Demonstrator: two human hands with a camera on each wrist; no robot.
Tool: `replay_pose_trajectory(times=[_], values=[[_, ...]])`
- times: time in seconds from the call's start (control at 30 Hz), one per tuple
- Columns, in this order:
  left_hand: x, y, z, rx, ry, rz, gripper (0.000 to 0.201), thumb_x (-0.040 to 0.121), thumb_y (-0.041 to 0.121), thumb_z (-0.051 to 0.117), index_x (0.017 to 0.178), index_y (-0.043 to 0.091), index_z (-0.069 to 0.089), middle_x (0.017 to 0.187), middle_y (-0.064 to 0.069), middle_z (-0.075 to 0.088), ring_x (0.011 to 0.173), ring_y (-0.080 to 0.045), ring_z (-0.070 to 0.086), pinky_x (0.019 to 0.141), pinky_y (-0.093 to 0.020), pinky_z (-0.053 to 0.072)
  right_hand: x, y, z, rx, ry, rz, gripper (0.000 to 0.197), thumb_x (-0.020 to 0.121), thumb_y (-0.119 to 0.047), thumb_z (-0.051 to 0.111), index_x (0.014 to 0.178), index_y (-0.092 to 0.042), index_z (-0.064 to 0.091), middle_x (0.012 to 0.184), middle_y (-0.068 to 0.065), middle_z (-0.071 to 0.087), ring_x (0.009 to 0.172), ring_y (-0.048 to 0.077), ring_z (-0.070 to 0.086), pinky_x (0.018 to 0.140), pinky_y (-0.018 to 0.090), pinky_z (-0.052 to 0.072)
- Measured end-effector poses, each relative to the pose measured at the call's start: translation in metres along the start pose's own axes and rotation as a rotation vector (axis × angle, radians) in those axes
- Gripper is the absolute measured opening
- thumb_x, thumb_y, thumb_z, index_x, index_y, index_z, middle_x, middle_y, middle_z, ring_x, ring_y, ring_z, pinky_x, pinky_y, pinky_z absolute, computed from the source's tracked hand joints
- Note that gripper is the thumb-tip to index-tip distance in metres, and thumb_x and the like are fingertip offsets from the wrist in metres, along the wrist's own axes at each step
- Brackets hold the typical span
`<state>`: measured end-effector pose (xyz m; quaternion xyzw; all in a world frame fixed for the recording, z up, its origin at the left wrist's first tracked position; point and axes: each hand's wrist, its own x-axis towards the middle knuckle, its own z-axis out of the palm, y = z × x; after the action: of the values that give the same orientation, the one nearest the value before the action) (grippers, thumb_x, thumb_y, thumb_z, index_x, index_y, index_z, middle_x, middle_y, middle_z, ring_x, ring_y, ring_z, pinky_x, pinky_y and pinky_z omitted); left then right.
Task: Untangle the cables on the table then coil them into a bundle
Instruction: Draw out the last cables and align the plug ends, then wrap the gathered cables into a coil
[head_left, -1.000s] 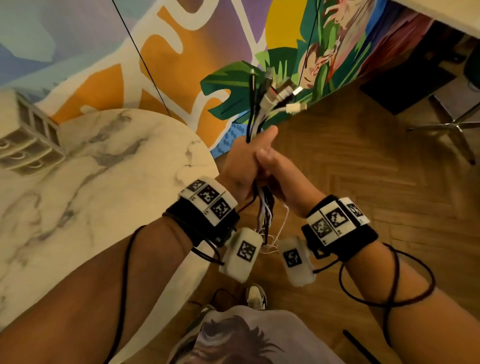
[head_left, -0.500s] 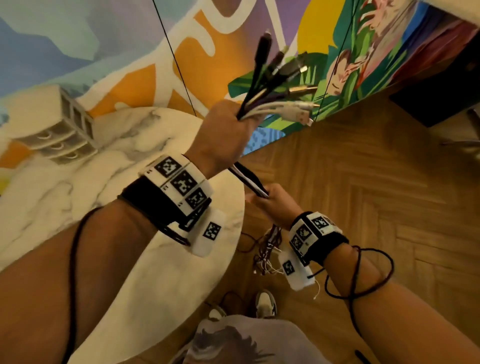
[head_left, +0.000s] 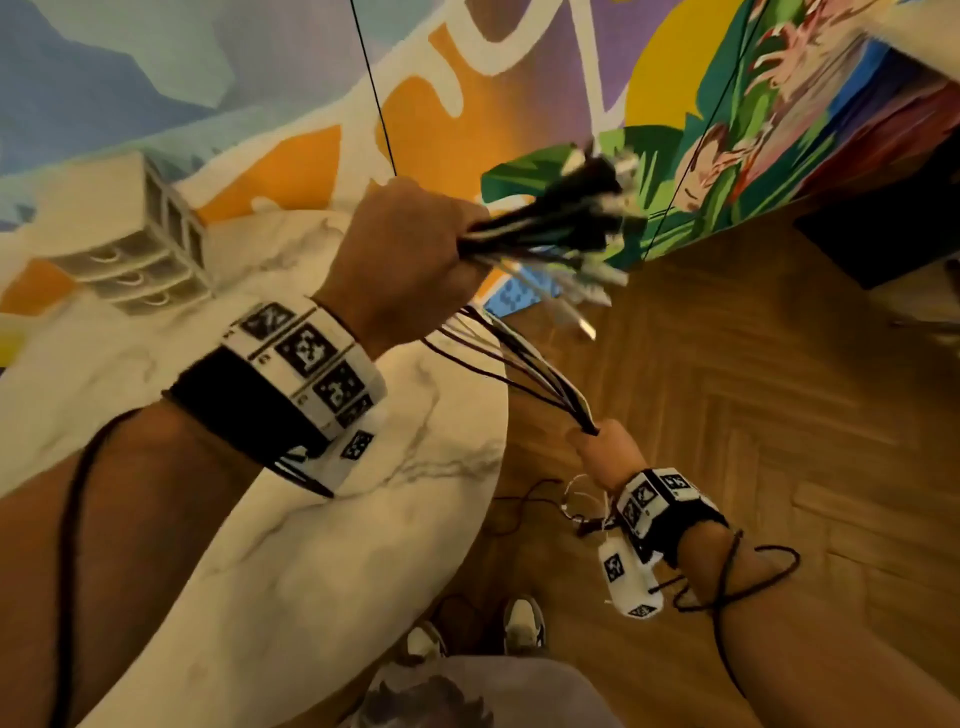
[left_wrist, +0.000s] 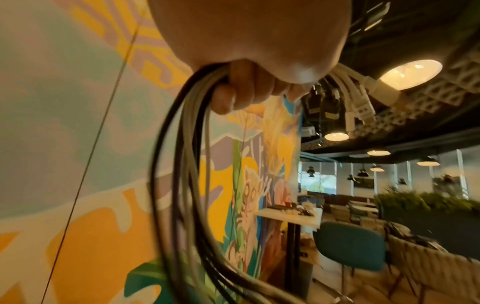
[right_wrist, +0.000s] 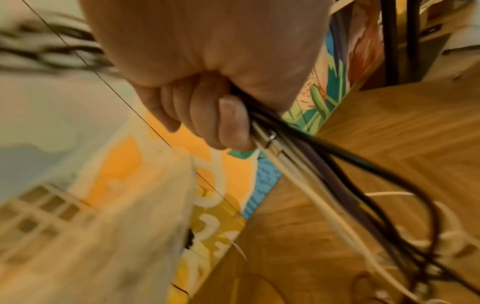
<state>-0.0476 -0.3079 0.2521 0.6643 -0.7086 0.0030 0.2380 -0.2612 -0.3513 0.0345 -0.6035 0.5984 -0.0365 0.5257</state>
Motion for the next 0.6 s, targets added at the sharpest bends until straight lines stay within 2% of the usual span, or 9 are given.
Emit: replay_pose_trajectory(times=[0.1, 0.17, 0.27, 0.3, 0.37, 0.4, 0.47, 0.53, 0.6], values=[[-0.019, -0.001, 0.03, -0.089, -0.175, 0.1, 0.048, 0.082, 0.047, 0.027, 0.063, 0.016, 0.058, 0.049, -0.003, 0.05, 0.044, -0.026, 0.046, 0.047, -0.03, 0.031, 0.001, -0.02, 0.001, 0.099, 0.016, -0.056, 0.034, 0.089, -0.021, 0.055, 0.058, -0.02, 0.043, 0.055, -0.001, 0.041, 0.05, 0.017, 0.037, 0.052, 0.034, 0.035], [-0.034, 0.0, 0.058, -0.159, -0.231, 0.158, 0.035, 0.083, 0.038, 0.038, 0.065, 0.018, 0.059, 0.055, -0.008, 0.059, 0.048, -0.031, 0.053, 0.049, -0.029, 0.026, -0.001, -0.025, -0.001, 0.158, 0.015, -0.029, 0.033, 0.093, -0.011, 0.053, 0.07, -0.03, 0.04, 0.063, -0.007, 0.048, 0.058, 0.011, 0.042, 0.066, 0.036, 0.046], [-0.049, 0.003, 0.09, -0.27, -0.243, 0.037, 0.018, 0.078, 0.025, 0.053, 0.061, 0.019, 0.054, 0.055, -0.009, 0.06, 0.055, -0.027, 0.055, 0.05, -0.024, 0.02, -0.009, -0.031, -0.006, 0.315, -0.019, -0.075, 0.042, 0.095, 0.007, 0.043, 0.079, -0.032, 0.037, 0.055, -0.015, 0.059, 0.062, 0.004, 0.053, 0.076, 0.027, 0.048], [-0.051, 0.004, 0.094, -0.335, -0.222, -0.039, 0.019, 0.08, 0.021, 0.056, 0.063, 0.022, 0.05, 0.051, -0.005, 0.057, 0.055, -0.021, 0.053, 0.048, -0.019, 0.024, -0.019, -0.043, -0.007, 0.312, -0.049, -0.13, 0.04, 0.095, 0.007, 0.043, 0.078, -0.029, 0.043, 0.059, -0.015, 0.058, 0.062, 0.003, 0.052, 0.074, 0.026, 0.05], [-0.052, 0.005, 0.101, -0.491, -0.193, -0.236, 0.026, 0.086, 0.012, 0.062, 0.065, 0.021, 0.049, 0.039, 0.007, 0.046, 0.053, -0.012, 0.048, 0.047, -0.008, 0.031, -0.033, -0.066, -0.007, 0.317, -0.109, -0.262, 0.041, 0.095, 0.005, 0.044, 0.068, -0.025, 0.051, 0.051, -0.015, 0.051, 0.05, 0.0, 0.045, 0.051, 0.019, 0.041], [-0.05, 0.006, 0.101, -0.586, -0.24, -0.358, 0.028, 0.088, 0.014, 0.064, 0.063, 0.019, 0.052, 0.035, 0.01, 0.044, 0.046, -0.006, 0.046, 0.045, -0.008, 0.031, -0.037, -0.076, -0.005, 0.314, -0.147, -0.296, 0.041, 0.093, 0.005, 0.046, 0.065, -0.024, 0.052, 0.043, -0.014, 0.047, 0.043, -0.001, 0.04, 0.045, 0.019, 0.034], [-0.044, 0.006, 0.106, -0.721, -0.332, -0.542, 0.03, 0.085, 0.028, 0.067, 0.058, 0.018, 0.057, 0.034, 0.012, 0.046, 0.038, 0.001, 0.044, 0.04, -0.011, 0.028, -0.047, -0.093, -0.003, 0.28, -0.166, -0.355, 0.038, 0.087, 0.008, 0.052, 0.064, -0.022, 0.052, 0.038, -0.015, 0.048, 0.041, -0.001, 0.043, 0.044, 0.016, 0.033], [-0.036, 0.004, 0.108, -0.753, -0.332, -0.619, 0.033, 0.079, 0.039, 0.071, 0.057, 0.018, 0.059, 0.039, 0.009, 0.047, 0.039, -0.002, 0.043, 0.043, -0.017, 0.031, -0.053, -0.101, 0.001, 0.291, -0.2, -0.435, 0.038, 0.083, 0.015, 0.051, 0.067, -0.019, 0.053, 0.04, -0.019, 0.053, 0.041, -0.005, 0.051, 0.044, 0.011, 0.038], [-0.028, 0.002, 0.108, -0.697, -0.248, -0.569, 0.029, 0.078, 0.038, 0.071, 0.063, 0.015, 0.063, 0.053, 0.004, 0.058, 0.051, -0.011, 0.056, 0.052, -0.024, 0.04, -0.053, -0.103, 0.007, 0.302, -0.194, -0.447, 0.03, 0.083, 0.013, 0.055, 0.067, -0.012, 0.054, 0.04, -0.012, 0.051, 0.036, 0.0, 0.046, 0.04, 0.011, 0.034]])
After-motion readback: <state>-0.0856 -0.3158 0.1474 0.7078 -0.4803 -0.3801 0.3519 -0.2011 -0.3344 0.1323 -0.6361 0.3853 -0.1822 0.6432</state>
